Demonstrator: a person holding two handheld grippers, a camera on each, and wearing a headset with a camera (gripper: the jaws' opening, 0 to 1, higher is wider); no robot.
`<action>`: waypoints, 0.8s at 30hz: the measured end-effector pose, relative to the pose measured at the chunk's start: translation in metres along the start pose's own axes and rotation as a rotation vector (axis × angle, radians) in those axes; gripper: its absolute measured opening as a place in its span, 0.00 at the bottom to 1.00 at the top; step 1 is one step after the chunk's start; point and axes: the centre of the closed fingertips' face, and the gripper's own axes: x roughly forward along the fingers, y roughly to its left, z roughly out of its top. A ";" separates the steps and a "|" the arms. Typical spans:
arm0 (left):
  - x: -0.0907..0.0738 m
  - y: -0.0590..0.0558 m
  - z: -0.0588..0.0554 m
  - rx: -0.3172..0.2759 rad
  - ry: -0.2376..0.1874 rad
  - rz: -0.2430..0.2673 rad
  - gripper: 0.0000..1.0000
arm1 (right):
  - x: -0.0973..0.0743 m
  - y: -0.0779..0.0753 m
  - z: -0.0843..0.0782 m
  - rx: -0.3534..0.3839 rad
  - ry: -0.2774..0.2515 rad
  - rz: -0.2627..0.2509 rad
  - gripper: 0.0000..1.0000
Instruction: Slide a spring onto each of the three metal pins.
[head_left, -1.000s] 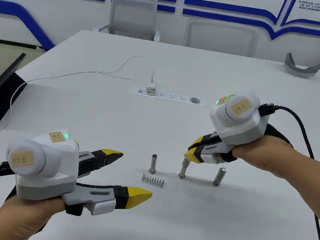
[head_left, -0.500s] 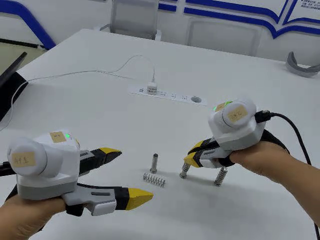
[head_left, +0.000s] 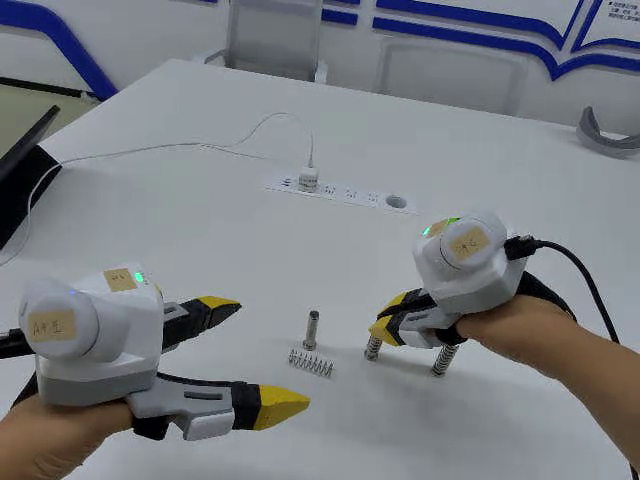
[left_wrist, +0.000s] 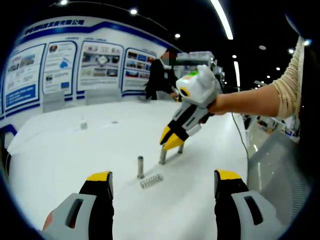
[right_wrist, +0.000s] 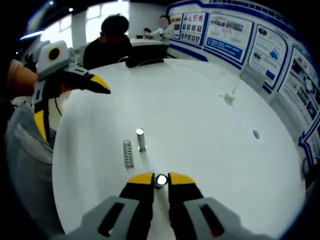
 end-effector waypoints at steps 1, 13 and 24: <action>0.000 0.000 0.000 0.000 0.000 0.001 0.85 | 0.001 0.000 -0.001 -0.001 0.003 0.000 0.12; -0.001 0.001 0.000 0.005 0.004 0.011 0.88 | 0.005 0.003 -0.007 -0.009 0.018 0.007 0.14; -0.002 0.002 0.000 0.007 0.005 0.013 0.88 | -0.005 0.003 -0.005 -0.009 -0.002 -0.012 0.18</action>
